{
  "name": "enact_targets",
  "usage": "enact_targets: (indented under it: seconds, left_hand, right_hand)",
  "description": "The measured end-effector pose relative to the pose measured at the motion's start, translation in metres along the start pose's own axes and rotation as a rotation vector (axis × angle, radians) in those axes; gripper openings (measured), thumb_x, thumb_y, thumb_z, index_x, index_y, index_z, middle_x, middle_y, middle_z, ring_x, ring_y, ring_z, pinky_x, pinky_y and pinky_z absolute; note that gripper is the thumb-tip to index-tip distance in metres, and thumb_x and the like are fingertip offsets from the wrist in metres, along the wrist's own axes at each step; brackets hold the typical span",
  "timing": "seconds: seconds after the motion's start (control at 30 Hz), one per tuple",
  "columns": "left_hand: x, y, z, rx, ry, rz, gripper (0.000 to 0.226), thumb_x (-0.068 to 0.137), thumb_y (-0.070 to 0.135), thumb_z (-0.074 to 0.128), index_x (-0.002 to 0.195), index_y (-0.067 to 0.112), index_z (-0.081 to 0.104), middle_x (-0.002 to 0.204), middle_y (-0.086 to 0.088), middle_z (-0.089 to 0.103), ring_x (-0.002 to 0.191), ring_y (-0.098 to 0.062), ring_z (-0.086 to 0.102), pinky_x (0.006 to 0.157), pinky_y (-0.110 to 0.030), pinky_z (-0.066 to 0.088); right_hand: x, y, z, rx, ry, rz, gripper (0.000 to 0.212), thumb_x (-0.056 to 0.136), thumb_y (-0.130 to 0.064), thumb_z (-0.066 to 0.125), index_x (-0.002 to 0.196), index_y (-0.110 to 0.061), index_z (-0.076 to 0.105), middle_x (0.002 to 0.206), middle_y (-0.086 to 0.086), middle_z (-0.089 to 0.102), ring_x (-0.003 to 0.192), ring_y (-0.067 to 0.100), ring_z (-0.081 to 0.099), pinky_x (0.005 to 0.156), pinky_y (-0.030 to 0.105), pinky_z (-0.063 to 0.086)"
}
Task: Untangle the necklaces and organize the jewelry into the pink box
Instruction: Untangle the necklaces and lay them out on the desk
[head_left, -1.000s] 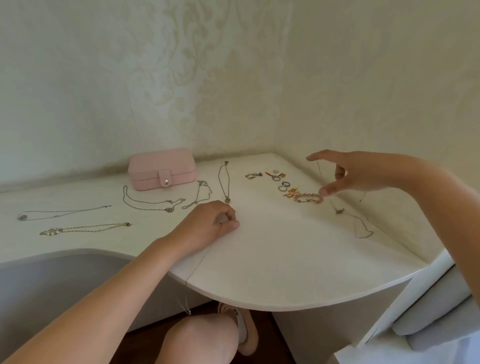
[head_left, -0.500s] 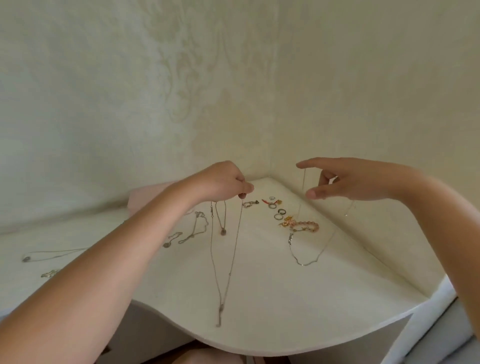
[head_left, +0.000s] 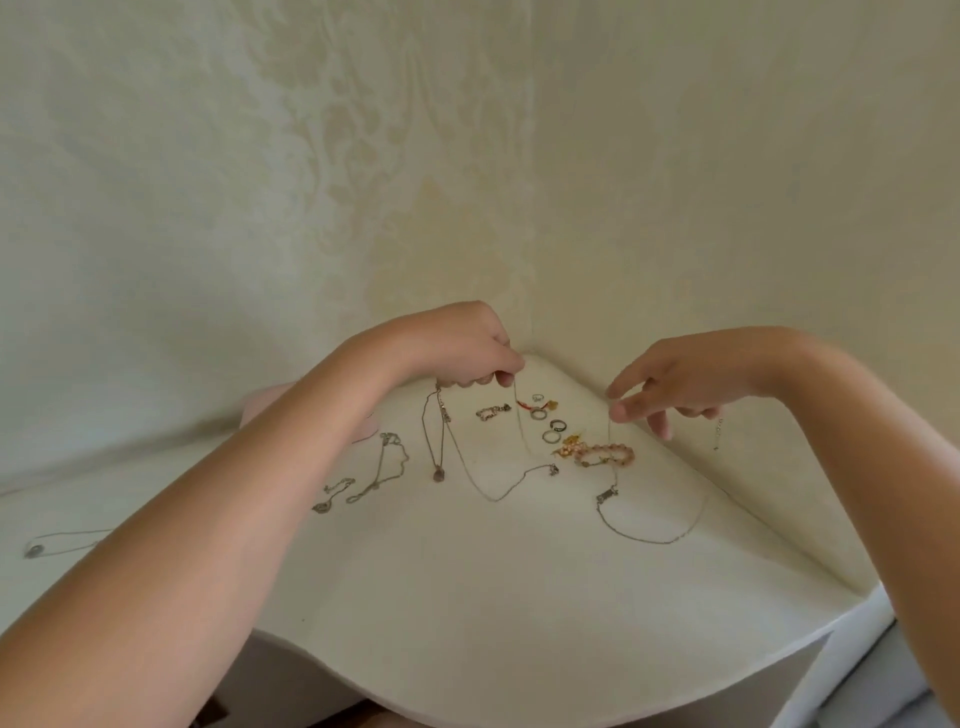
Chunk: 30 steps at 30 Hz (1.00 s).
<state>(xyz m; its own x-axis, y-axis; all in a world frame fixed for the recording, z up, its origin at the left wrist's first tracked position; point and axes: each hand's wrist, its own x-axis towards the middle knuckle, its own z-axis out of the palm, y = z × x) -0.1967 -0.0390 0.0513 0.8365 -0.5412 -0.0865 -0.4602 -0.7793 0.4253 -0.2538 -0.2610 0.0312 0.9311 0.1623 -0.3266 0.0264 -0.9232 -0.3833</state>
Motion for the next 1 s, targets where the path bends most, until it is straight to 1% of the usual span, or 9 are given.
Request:
enact_targets:
  seconds: [0.1,0.2,0.3,0.43,0.5,0.73,0.8,0.9,1.0]
  left_hand:
    - [-0.005,-0.012,-0.001,-0.045,-0.063,-0.021,0.029,0.095,0.024,0.05,0.071,0.016,0.062,0.056,0.006,0.048,0.044,-0.008,0.041,0.043,-0.017,0.033]
    - [-0.011,-0.035,0.01,-0.14,-0.131,-0.045,0.03,0.097,0.022,0.047,0.072,0.015,0.061,0.058,0.005,0.052,0.046,-0.007,0.044,0.043,-0.018,0.036]
    - [-0.02,-0.068,0.037,-0.177,-0.262,-0.113,0.03,0.097,0.024,0.049,0.073,0.013,0.062,0.063,0.004,0.056,0.05,-0.008,0.05,0.047,-0.019,0.042]
    - [-0.028,-0.1,0.068,-0.086,-0.48,-0.188,0.032,0.097,0.026,0.049,0.084,0.008,0.072,0.075,0.004,0.066,0.063,-0.008,0.06,0.058,-0.019,0.051]
    - [-0.027,-0.106,0.07,-0.1,-0.48,-0.198,0.033,0.098,0.026,0.047,0.088,0.008,0.073,0.078,0.006,0.067,0.067,-0.008,0.062,0.062,-0.02,0.053]
    - [-0.017,-0.116,0.063,-0.091,-0.312,-0.143,0.03,0.097,0.028,0.049,0.079,0.015,0.07,0.084,0.007,0.07,0.067,-0.002,0.064,0.066,-0.019,0.054]
    - [-0.02,-0.127,0.064,-0.061,-0.144,-0.122,0.027,0.095,0.03,0.051,0.081,0.017,0.071,0.087,0.008,0.071,0.069,-0.002,0.064,0.064,-0.021,0.054]
    - [-0.023,-0.154,0.063,-0.062,0.246,-0.124,0.016,0.093,0.028,0.054,0.086,0.025,0.068,0.091,0.011,0.064,0.064,-0.001,0.06,0.055,-0.019,0.048]
    - [-0.021,-0.189,0.061,-0.009,0.455,-0.104,0.011,0.089,0.022,0.06,0.1,0.025,0.065,0.108,0.01,0.057,0.1,-0.011,0.056,0.076,-0.024,0.041]
  right_hand:
    - [0.005,-0.003,0.001,0.069,-0.092,-0.03,0.02,0.094,-0.033,0.053,0.093,-0.019,0.067,0.076,0.001,0.069,0.046,0.012,0.03,0.045,0.018,0.034]
    - [0.013,-0.01,0.006,0.132,-0.273,-0.108,0.025,0.095,-0.026,0.053,0.111,-0.013,0.066,0.078,0.003,0.07,0.048,0.01,0.043,0.047,0.019,0.04]
    - [0.025,-0.019,0.017,0.14,-0.446,-0.175,0.027,0.094,-0.025,0.055,0.115,-0.011,0.065,0.086,0.004,0.069,0.067,0.015,0.062,0.054,0.022,0.049]
    - [0.05,-0.017,0.026,0.099,-0.479,-0.176,0.025,0.093,-0.025,0.058,0.111,-0.012,0.068,0.098,0.006,0.071,0.091,0.021,0.068,0.079,0.028,0.055]
    - [0.063,-0.014,0.027,0.08,-0.424,-0.175,0.022,0.093,-0.024,0.057,0.108,-0.013,0.07,0.102,0.007,0.071,0.094,0.019,0.068,0.082,0.025,0.054]
    - [0.103,-0.013,0.032,0.187,-0.141,-0.139,0.017,0.094,-0.019,0.057,0.104,-0.01,0.068,0.096,0.008,0.071,0.083,0.019,0.067,0.07,0.02,0.053]
    - [0.111,-0.018,0.036,0.179,-0.082,-0.157,0.016,0.093,-0.018,0.057,0.103,-0.011,0.068,0.093,0.005,0.07,0.081,0.016,0.067,0.071,0.023,0.055]
    - [0.12,-0.035,0.056,0.126,0.025,-0.226,0.013,0.09,-0.017,0.059,0.096,-0.02,0.07,0.087,-0.006,0.07,0.076,0.007,0.067,0.08,0.034,0.054]
    - [0.129,-0.064,0.094,0.188,0.016,-0.348,0.012,0.09,-0.018,0.06,0.096,-0.021,0.07,0.089,-0.01,0.068,0.073,0.005,0.067,0.078,0.025,0.053]
